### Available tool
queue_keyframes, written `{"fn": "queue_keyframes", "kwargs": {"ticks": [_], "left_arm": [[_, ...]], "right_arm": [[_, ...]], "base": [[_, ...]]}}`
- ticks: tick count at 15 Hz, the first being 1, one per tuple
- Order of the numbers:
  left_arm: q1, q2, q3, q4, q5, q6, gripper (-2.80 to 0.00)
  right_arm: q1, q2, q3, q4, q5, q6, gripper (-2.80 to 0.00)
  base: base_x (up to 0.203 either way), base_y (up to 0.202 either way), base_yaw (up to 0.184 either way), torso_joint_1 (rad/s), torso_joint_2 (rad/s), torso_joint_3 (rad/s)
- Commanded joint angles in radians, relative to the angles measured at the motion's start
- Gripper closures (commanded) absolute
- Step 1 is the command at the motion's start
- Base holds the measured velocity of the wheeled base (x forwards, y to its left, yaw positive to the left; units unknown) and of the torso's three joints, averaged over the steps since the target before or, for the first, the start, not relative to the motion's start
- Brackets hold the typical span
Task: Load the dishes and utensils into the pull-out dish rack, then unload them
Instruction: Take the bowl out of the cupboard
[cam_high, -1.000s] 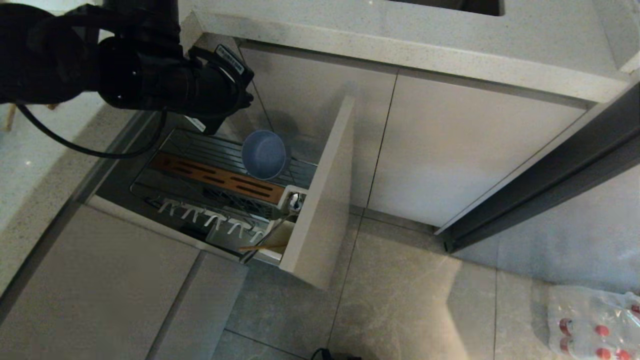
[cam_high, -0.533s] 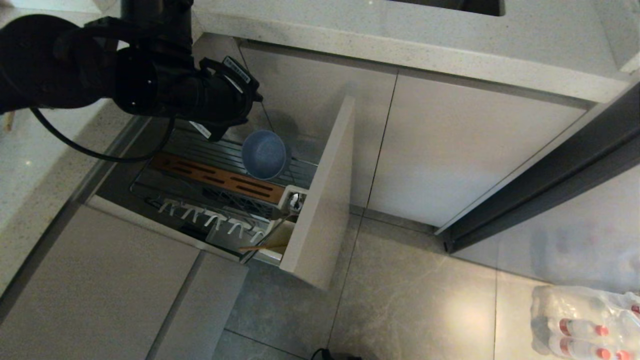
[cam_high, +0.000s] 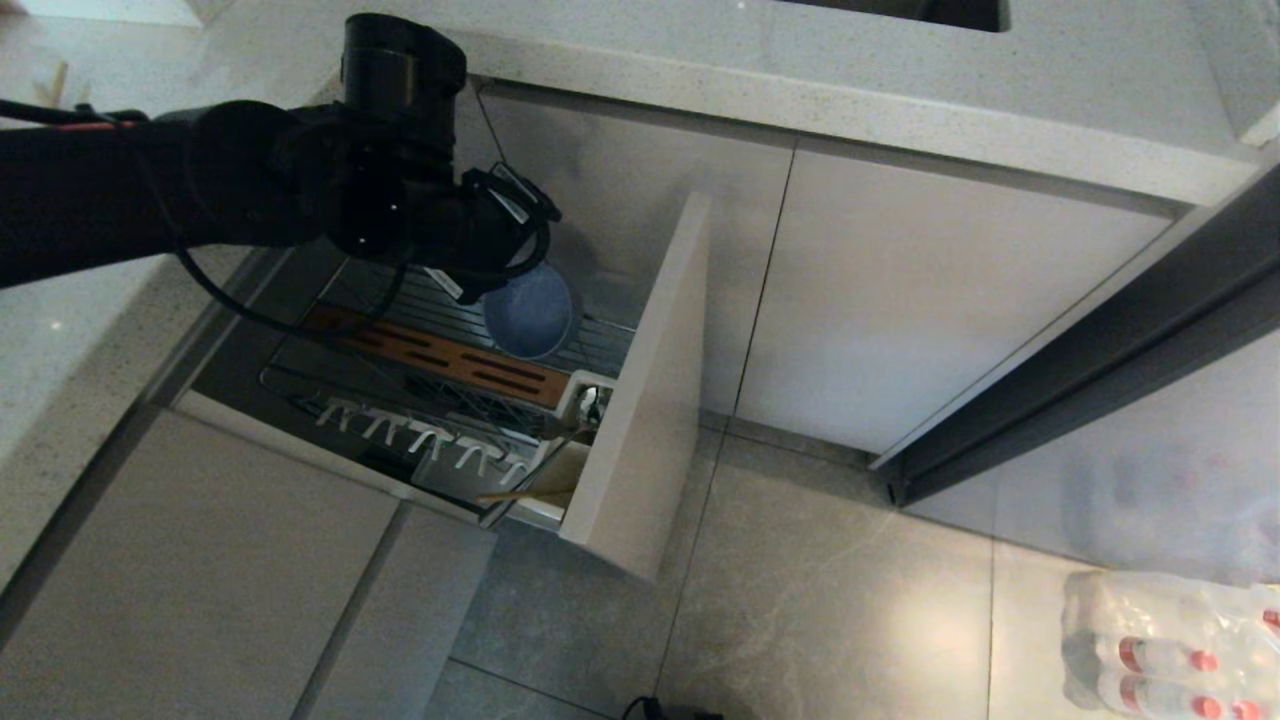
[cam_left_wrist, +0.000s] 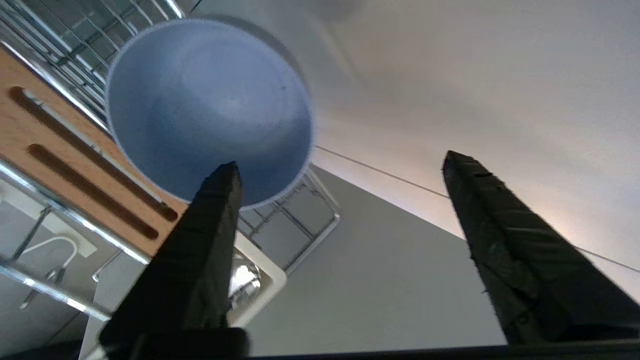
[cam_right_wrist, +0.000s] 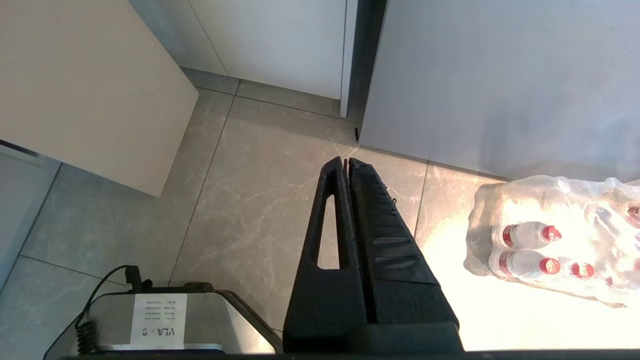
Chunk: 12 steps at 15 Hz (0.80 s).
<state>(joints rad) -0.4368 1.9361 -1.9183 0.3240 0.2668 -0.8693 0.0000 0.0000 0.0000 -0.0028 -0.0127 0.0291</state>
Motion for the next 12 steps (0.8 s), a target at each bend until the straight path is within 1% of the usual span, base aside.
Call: {"fn": "queue_keyframes", "kwargs": {"ticks": [1, 7, 12], "left_arm": [[0.003, 0.062, -0.019, 0.003, 0.001, -0.005, -2.80], [0.005, 0.122, -0.028, -0.008, -0.002, -0.002, -2.80], [0.036, 0.145, -0.028, -0.066, -0.042, 0.007, -2.80]], "right_arm": [[0.000, 0.002, 0.000, 0.000, 0.000, 0.000, 0.00], [0.000, 0.002, 0.000, 0.000, 0.000, 0.000, 0.00], [0.000, 0.002, 0.000, 0.000, 0.000, 0.000, 0.00]], "base": [[0.000, 0.000, 0.000, 0.000, 0.00, 0.000], [0.000, 0.000, 0.000, 0.000, 0.00, 0.000], [0.000, 0.000, 0.000, 0.000, 0.00, 0.000]]}}
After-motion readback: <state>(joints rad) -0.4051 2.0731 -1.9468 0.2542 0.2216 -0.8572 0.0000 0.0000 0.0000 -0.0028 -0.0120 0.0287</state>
